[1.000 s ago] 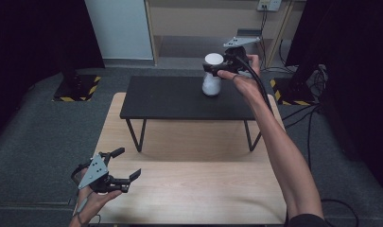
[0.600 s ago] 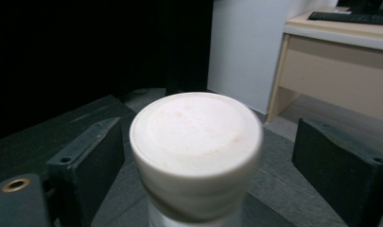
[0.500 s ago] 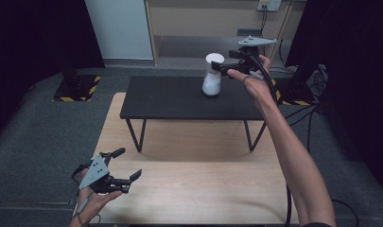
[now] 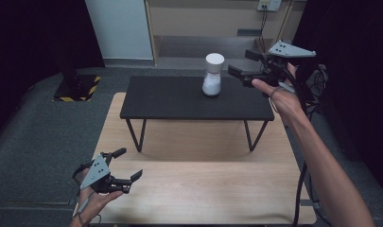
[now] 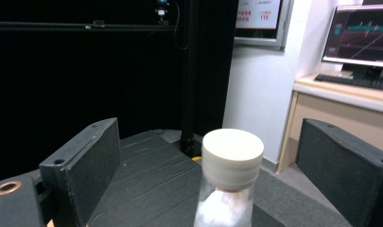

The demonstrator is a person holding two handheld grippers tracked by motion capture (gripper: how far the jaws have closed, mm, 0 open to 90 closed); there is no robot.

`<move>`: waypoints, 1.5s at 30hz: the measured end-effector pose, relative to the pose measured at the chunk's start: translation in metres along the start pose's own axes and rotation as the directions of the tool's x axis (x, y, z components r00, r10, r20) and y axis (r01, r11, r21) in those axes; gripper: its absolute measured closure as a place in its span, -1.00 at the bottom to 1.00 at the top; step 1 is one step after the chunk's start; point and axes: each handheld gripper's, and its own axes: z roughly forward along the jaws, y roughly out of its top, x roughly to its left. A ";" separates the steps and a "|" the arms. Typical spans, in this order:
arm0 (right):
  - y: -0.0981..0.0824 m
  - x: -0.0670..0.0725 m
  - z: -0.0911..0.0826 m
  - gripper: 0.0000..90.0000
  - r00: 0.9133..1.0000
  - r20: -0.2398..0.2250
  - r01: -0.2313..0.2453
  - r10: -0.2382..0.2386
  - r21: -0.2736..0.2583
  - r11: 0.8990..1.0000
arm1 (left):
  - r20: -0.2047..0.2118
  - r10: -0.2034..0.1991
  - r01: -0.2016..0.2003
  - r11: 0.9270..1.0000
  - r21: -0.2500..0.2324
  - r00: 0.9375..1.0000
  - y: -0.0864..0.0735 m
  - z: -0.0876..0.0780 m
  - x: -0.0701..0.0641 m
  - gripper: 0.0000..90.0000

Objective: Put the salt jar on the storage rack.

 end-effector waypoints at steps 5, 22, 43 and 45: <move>-0.002 0.015 -0.029 -0.85 0.999 -0.042 0.005 -0.007 -0.038 0.999 | 0.003 0.004 -0.004 1.000 0.000 1.000 0.001 0.000 -0.001 -0.87; -0.021 0.038 -0.081 -0.95 0.991 -0.134 0.014 -0.016 -0.010 1.000 | 0.002 -0.001 0.001 1.000 -0.002 1.000 0.001 0.000 -0.001 -0.87; -0.030 0.042 -0.086 -0.99 0.992 -0.128 -0.020 0.019 -0.004 1.000 | 0.004 -0.002 0.002 1.000 -0.001 1.000 0.001 0.000 -0.001 -0.87; -0.029 0.042 -0.084 -0.99 0.991 -0.131 -0.020 0.019 -0.005 1.000 | 0.004 0.000 0.000 1.000 0.000 1.000 0.001 0.000 -0.001 -0.87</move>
